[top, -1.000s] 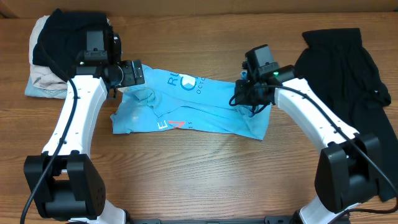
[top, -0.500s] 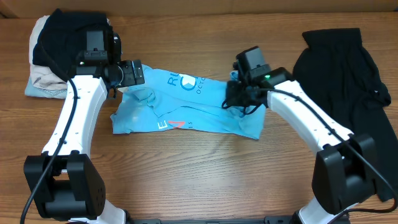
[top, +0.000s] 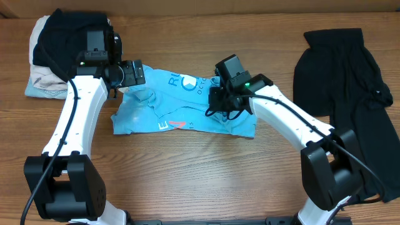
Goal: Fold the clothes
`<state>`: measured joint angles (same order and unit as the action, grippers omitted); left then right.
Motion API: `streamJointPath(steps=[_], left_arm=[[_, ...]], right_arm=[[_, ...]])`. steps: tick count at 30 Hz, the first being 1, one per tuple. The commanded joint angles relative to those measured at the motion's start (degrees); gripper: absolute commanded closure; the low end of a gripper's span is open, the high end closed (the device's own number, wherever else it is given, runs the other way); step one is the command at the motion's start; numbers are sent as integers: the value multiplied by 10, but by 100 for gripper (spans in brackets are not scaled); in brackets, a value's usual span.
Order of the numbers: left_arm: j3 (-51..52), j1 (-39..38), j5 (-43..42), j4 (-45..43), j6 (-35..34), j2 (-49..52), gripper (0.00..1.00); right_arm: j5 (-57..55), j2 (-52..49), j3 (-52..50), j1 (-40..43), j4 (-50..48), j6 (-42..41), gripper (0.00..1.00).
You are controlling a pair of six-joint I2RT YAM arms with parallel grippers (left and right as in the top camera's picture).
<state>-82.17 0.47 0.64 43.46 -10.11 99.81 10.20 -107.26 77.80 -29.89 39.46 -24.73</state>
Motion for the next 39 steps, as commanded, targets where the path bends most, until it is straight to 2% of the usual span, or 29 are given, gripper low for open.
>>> streamJointPath(steps=[1, 2, 6, 10, 13, 17, 23, 31, 35, 39], left_arm=[[-8, -1, 0, -3, 12, -8, 0], [-8, -1, 0, -3, 12, -8, 0], [-8, -1, 0, -3, 12, -8, 0], [-8, -1, 0, -2, 12, -8, 0], [-8, -1, 0, -2, 12, -8, 0], [-8, -1, 0, -2, 12, -8, 0], [-8, -1, -3, 0, 21, -5, 0], [-8, 4, -79, 30, 195, 51, 0], [-8, 9, -112, 22, 243, 96, 0], [-8, 13, -116, 9, 257, 135, 0]], right_arm=[[8, 2, 17, -22, -16, -8, 91], [14, 2, 17, -27, -21, -8, 77], [81, 2, 30, -46, -36, 25, 51], [88, 2, 85, -48, 25, 42, 35], [70, 2, 128, -39, 86, 43, 33], [28, 2, 135, -23, 148, 30, 33], [-7, -6, 122, -19, 157, 31, 32], [-24, -5, 124, 12, 176, 45, 27], [-25, -5, 124, 31, 204, 53, 27], [-25, -5, 124, 43, 223, 53, 26]])
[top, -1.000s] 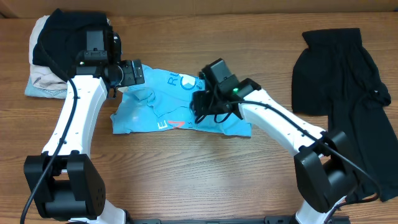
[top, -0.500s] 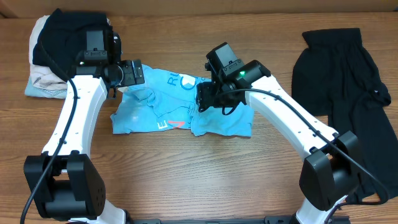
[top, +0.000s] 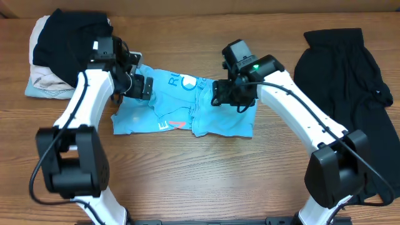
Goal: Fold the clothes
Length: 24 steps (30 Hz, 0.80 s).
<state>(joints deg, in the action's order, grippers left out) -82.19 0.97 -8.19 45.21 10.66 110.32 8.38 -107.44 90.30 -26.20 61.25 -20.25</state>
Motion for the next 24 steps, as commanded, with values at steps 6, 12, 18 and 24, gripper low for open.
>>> streamJointPath(steps=[6, 12, 18, 24], left_arm=[[-8, 14, -29, -40, 65, 83, 0], [-8, 14, -35, -47, 65, 115, 0], [-8, 14, -25, -46, 65, 122, 16], [-8, 14, -2, -35, 61, 122, 81]], right_arm=[[-7, -4, -1, 8, 8, 8, 26], [-9, -4, -1, 8, 6, 12, 26], [-20, -4, -1, 8, 6, 12, 26], [-20, -4, -1, 8, 5, 12, 30]])
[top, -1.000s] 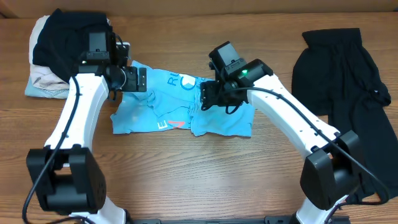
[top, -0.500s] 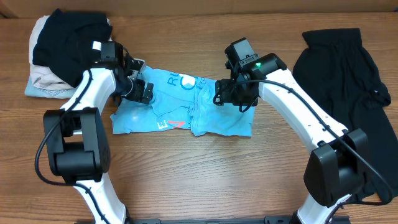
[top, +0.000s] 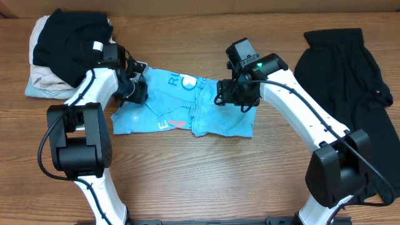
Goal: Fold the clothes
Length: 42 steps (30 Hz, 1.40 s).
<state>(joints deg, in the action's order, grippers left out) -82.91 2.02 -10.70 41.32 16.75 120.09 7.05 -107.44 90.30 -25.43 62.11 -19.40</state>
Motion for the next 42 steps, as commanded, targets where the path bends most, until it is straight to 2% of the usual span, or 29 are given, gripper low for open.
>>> streamJointPath(steps=[1, 2, 7, 14, 21, 31, 33, 42], left_arm=[[-1, 3, 23, 4, -4, 24, 91], [-2, 3, 23, 4, -5, 24, 96], [-30, 3, 24, 32, -17, 24, 96], [-173, 5, 71, 176, -18, 24, 96], [-298, -21, 84, 308, 0, 24, 96], [-313, -139, 92, 345, -2, 24, 96], [-313, -175, 92, 345, -18, 24, 96], [-346, -257, 97, 366, -48, 24, 96]], right_arm=[[-6, -4, -1, 1, -4, 4, 30], [-6, -4, -1, 1, -5, 4, 30], [-9, -4, -1, 1, -5, 4, 34], [-10, -4, -1, 1, -3, 4, 39], [13, -2, 19, 11, 8, 3, 59], [20, 22, 205, 133, 158, 48, 58], [20, 24, 249, 182, 198, 64, 53], [25, 23, 271, 288, 234, 79, 53]])
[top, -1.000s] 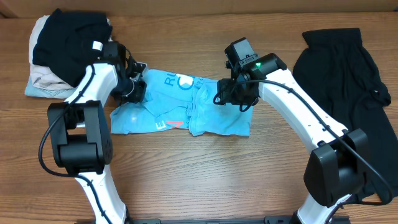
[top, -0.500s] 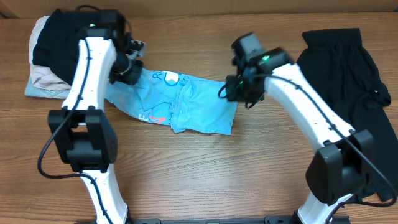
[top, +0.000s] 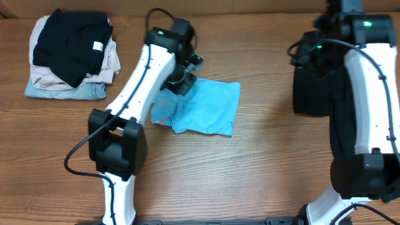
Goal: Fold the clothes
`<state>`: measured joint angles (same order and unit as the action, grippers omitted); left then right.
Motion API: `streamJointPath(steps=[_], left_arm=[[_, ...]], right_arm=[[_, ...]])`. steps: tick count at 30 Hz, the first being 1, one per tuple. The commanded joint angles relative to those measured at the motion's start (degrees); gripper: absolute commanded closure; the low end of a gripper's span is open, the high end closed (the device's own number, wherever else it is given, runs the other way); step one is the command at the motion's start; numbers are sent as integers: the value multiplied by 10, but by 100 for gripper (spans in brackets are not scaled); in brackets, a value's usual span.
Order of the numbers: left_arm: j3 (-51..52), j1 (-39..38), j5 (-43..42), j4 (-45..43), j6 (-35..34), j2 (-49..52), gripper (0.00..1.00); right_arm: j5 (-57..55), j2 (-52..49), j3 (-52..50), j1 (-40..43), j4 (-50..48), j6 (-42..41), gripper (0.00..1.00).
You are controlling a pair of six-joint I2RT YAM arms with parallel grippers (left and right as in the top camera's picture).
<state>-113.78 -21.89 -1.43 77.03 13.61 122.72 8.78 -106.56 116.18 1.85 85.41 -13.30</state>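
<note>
The blue T-shirt (top: 209,107) lies folded into a smaller, roughly square packet at the table's middle, with a rumpled edge at its lower left. My left gripper (top: 186,79) is down at the packet's upper left corner; its fingers are dark and seen from above, so their state is unclear. My right gripper (top: 300,54) hangs at the far right, over the upper left edge of the black garment (top: 315,94). Its fingers blend into the dark cloth. The right arm covers most of that garment.
A stack of folded clothes (top: 69,56), black on top of beige and light blue, sits at the back left. The left arm runs diagonally from the front edge to the shirt. Bare wood shows in front of the shirt and between it and the black garment.
The shirt, spread wide then, is now a compact packet shifted right. My left gripper has gone from the shirt's left edge to its middle top. My right gripper has left the shirt for the black garment.
Both grippers were first at the spread blue shirt, left at its upper left, right at its upper middle. At the following two moments they stayed on the cloth as it bunched. Now the shirt lies folded over, with only the left gripper at it.
</note>
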Motion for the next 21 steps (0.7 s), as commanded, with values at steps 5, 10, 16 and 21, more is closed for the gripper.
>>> streamJointPath(steps=[5, 10, 16, 21], left_arm=[[-88, -42, 5, 26, -23, -3, 96], [-110, -64, 6, 38, -23, -3, 96], [-110, -98, 3, 27, -23, -2, 96], [-110, -125, -32, -2, -23, -2, 71]], right_arm=[[7, 15, 12, 24, 0, 18, 53], [7, 14, 12, 24, 0, 27, 53], [7, 14, 12, 24, 2, 27, 52], [7, 14, 12, 24, 2, 27, 52]])
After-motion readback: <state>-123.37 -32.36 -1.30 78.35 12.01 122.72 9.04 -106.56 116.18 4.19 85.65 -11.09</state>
